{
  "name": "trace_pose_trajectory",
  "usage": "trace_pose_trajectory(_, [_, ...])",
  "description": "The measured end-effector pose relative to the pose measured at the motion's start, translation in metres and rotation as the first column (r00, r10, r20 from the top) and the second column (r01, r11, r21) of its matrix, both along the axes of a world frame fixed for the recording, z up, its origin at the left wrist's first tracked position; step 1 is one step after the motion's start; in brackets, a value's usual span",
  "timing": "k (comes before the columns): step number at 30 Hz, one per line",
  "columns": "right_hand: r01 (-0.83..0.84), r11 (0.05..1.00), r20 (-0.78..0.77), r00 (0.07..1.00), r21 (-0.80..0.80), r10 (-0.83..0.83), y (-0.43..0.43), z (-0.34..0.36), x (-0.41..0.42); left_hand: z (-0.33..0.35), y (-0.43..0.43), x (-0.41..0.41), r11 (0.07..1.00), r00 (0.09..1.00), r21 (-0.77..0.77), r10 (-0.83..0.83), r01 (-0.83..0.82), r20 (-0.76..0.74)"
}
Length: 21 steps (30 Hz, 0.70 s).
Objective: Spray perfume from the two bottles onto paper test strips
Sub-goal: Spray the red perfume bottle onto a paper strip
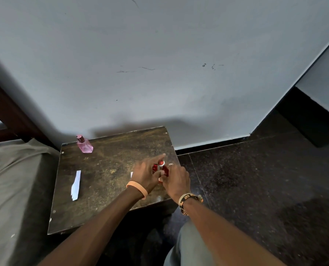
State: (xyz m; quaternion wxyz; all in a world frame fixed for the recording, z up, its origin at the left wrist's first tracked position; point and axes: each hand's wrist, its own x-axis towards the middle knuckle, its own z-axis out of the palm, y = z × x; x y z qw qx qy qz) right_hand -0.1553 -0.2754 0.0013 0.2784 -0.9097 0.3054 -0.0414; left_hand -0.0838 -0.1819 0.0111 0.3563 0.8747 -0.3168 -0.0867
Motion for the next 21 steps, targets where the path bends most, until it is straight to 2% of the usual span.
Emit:
trace_pose_trajectory(8, [0.003,1.000,0.002,1.000,0.018,-0.003,-0.0003,-0.0009,-0.0002,-0.0002,-0.0016,-0.0018,0.997,0.997,-0.027,0.070,-0.069,0.031])
trace_pose_trajectory(13, [0.001,1.000,0.022,1.000,0.007,-0.002,-0.0004,-0.0031,-0.0002,0.0014,-0.0023,0.0013,1.000,0.999,-0.004,-0.026,0.026,0.024])
trace_pose_trajectory(18, [0.002,1.000,0.007,1.000,0.021,-0.003,0.0003,-0.0019,0.0004,0.0020,-0.0025,0.0014,0.996,0.995,-0.018,0.093,-0.092,0.033])
trace_pose_trajectory(21, [0.002,1.000,-0.002,1.000,0.014,-0.002,0.0003,-0.0028,0.0003,-0.0029,0.0005,0.0002,0.999,0.997,-0.002,0.041,-0.041,0.061])
